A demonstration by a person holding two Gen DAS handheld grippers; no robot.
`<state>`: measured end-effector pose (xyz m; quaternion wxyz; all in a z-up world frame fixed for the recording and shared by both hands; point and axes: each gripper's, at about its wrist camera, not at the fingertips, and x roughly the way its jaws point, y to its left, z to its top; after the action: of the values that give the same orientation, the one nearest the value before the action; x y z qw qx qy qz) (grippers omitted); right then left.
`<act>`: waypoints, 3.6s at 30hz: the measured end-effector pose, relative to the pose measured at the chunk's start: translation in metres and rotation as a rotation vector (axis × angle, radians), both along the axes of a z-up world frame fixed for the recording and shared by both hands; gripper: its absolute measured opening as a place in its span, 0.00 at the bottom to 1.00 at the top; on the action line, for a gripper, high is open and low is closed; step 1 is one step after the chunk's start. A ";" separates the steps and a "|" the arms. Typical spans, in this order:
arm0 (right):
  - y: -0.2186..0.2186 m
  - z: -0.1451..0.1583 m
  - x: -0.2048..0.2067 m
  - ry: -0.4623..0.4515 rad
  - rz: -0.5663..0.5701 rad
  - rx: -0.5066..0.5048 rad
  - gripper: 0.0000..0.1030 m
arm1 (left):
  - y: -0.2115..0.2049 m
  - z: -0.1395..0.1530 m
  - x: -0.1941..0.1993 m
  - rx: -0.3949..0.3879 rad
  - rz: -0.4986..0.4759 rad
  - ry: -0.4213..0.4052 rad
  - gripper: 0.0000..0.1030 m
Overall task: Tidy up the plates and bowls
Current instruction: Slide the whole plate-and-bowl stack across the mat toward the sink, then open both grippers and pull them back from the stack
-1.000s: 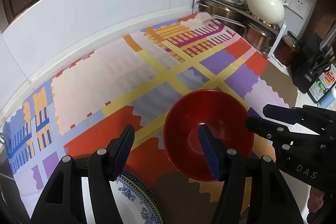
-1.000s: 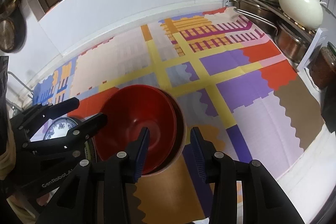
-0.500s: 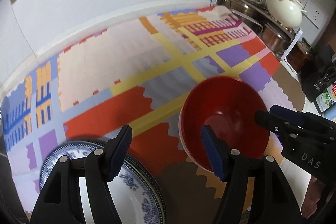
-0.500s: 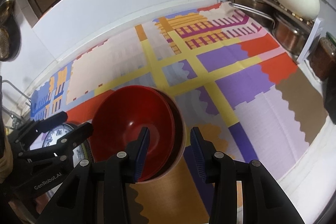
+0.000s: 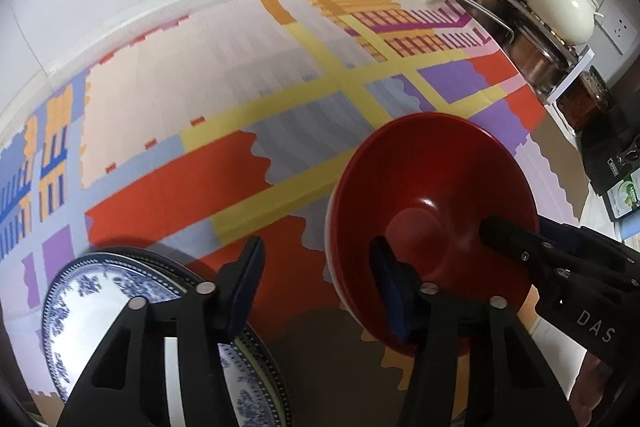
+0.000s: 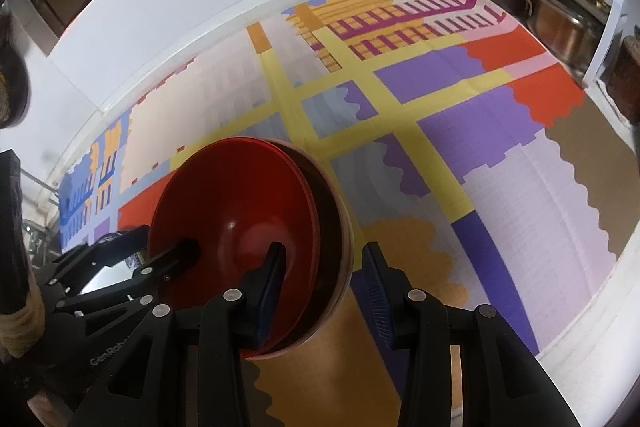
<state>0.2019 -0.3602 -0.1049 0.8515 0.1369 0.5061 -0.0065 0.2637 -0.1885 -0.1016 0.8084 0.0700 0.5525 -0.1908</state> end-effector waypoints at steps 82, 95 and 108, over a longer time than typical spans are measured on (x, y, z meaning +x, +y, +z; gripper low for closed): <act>0.210 0.023 -0.044 0.060 0.359 0.071 0.26 | 0.220 0.027 -0.107 -0.060 0.424 0.070 0.23; 0.214 0.002 -0.030 0.110 0.365 0.094 0.26 | 0.224 0.020 -0.098 -0.049 0.440 0.076 0.23; 0.221 0.003 -0.030 0.078 0.394 0.043 0.26 | 0.229 0.009 -0.097 -0.092 0.440 0.125 0.23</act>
<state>0.1714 -0.1394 -0.1023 0.8128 0.0528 0.5559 0.1658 0.1664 0.0407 -0.0926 0.7969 -0.1009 0.5943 -0.0390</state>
